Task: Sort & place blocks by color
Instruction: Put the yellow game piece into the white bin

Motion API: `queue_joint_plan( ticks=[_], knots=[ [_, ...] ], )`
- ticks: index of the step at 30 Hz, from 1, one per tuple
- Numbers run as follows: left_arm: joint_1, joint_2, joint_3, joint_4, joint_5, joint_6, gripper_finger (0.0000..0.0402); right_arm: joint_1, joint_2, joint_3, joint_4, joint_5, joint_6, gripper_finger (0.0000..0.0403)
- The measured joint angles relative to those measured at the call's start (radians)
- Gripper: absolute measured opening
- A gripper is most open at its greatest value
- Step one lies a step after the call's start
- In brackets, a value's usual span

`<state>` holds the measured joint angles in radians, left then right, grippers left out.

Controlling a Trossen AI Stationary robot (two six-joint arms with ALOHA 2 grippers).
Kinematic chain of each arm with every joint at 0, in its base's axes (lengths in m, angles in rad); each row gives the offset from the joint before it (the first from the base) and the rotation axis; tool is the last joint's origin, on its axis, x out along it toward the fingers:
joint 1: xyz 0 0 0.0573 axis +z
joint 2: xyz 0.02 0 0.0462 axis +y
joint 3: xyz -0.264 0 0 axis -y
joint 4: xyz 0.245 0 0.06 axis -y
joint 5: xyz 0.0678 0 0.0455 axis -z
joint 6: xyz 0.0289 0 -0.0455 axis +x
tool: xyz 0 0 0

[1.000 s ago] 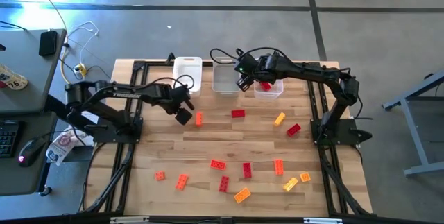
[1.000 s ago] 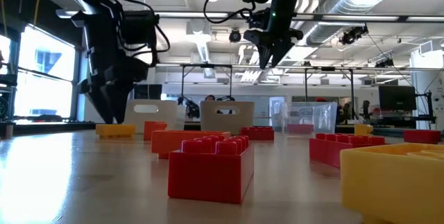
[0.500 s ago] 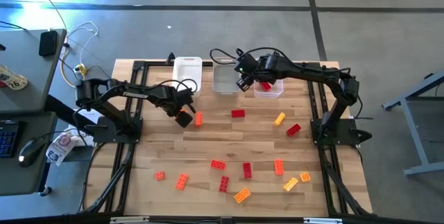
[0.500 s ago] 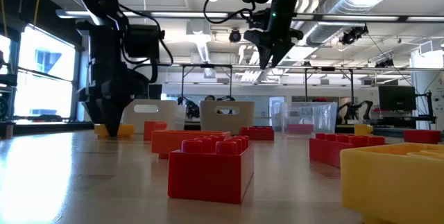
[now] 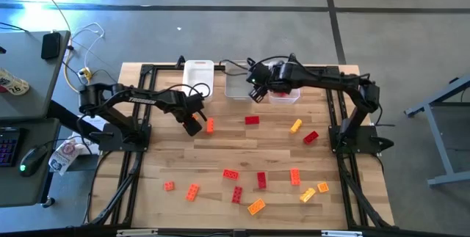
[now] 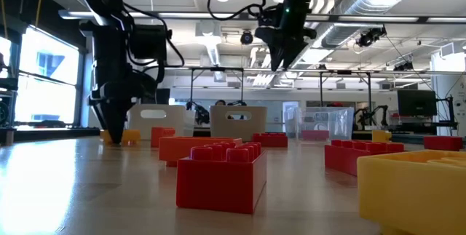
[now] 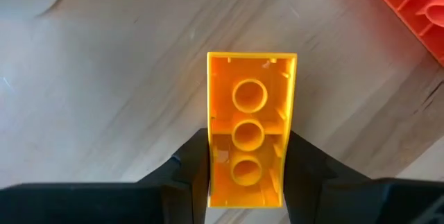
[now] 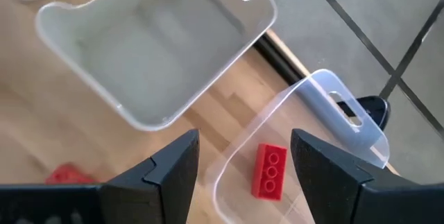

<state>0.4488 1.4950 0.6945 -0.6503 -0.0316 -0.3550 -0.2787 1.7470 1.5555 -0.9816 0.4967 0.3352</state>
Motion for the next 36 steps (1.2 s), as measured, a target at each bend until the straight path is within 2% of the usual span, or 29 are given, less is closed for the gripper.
queue_joint_plan(
  ticks=[9, 19, 25, 36],
  knots=[
    [-0.002, -0.087, 0.0, 0.0, 0.0, 0.001, 0.011, 0.066, 0.0, 0.0, -0.096, -0.034, -0.003, 0.0215],
    [0.008, -0.294, 0.0, 0.012, 0.001, 0.002, 0.0112, 0.102, 0.0, 0.0, -0.122, -0.213, -0.048, 0.0215],
    [0.047, -0.392, 0.0, 0.091, 0.001, 0.011, 0.0113, 0.135, 0.0, 0.0, -0.11, -0.298, -0.066, 0.0215],
    [0.191, -0.397, 0.001, 0.297, -0.036, 0.104, 0.0114, 0.195, 0.0, 0.0, -0.012, -0.324, -0.135, 0.0215]
  ],
)
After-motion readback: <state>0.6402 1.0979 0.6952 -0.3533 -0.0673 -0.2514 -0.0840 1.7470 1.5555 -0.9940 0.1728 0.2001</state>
